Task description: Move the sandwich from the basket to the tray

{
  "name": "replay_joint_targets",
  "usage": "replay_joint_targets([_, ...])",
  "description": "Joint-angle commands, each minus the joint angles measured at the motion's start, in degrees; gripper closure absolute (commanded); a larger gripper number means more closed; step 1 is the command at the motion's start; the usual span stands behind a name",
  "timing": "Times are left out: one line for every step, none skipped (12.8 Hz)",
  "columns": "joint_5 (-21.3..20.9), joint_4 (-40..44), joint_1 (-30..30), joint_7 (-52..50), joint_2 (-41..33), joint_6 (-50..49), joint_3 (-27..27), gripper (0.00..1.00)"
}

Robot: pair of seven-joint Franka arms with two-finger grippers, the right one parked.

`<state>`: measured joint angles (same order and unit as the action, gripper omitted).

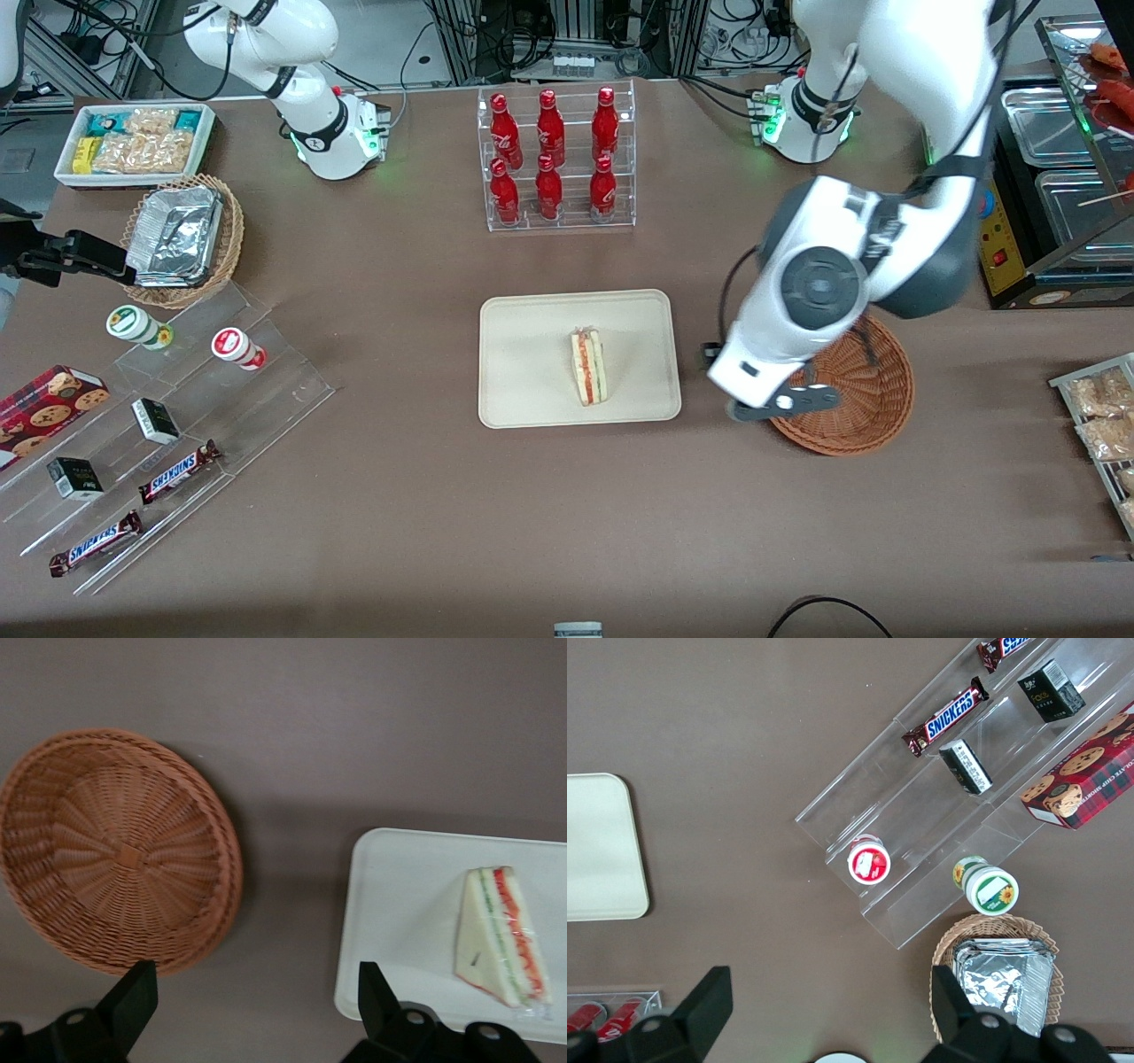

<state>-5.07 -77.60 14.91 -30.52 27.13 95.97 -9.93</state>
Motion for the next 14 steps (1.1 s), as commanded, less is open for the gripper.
replay_joint_targets([2.3, -5.8, -4.1, 7.3, -5.8, -0.6, -0.6, 0.00])
replay_joint_targets([2.4, -7.7, -5.7, 10.0, -7.7, -0.6, -0.6, 0.00])
replay_joint_targets([2.5, -9.2, -7.3, 12.9, -9.4, -0.6, -0.6, 0.00])
replay_joint_targets([2.5, -10.1, -8.8, 15.4, -10.7, -0.8, -0.6, 0.00])
replay_joint_targets([2.5, -10.3, -9.9, 17.3, -11.8, -2.2, -0.6, 0.00])
replay_joint_targets([2.5, -10.3, -10.9, 19.0, -12.8, -3.8, -0.6, 0.00])
replay_joint_targets([2.5, -11.2, -11.5, 21.1, -14.5, -4.4, -0.5, 0.00])
replay_joint_targets([2.6, -13.8, -12.5, 24.0, -17.4, -4.4, -0.4, 0.00])
replay_joint_targets([2.9, -15.2, -14.1, 26.2, -19.4, -4.8, -0.4, 0.00])
replay_joint_targets([3.0, -15.8, -15.4, 28.2, -21.0, -6.4, -0.5, 0.00])
replay_joint_targets([3.0, -15.6, -16.3, 30.1, -21.9, -8.0, -0.5, 0.00])
replay_joint_targets([3.0, -15.4, -16.8, 31.8, -22.6, -9.3, -0.5, 0.00])
replay_joint_targets([3.0, -15.3, -17.4, 32.6, -23.6, -10.3, -0.4, 0.00])
replay_joint_targets([3.0, -15.3, -17.7, 33.2, -24.7, -11.0, -0.4, 0.00])
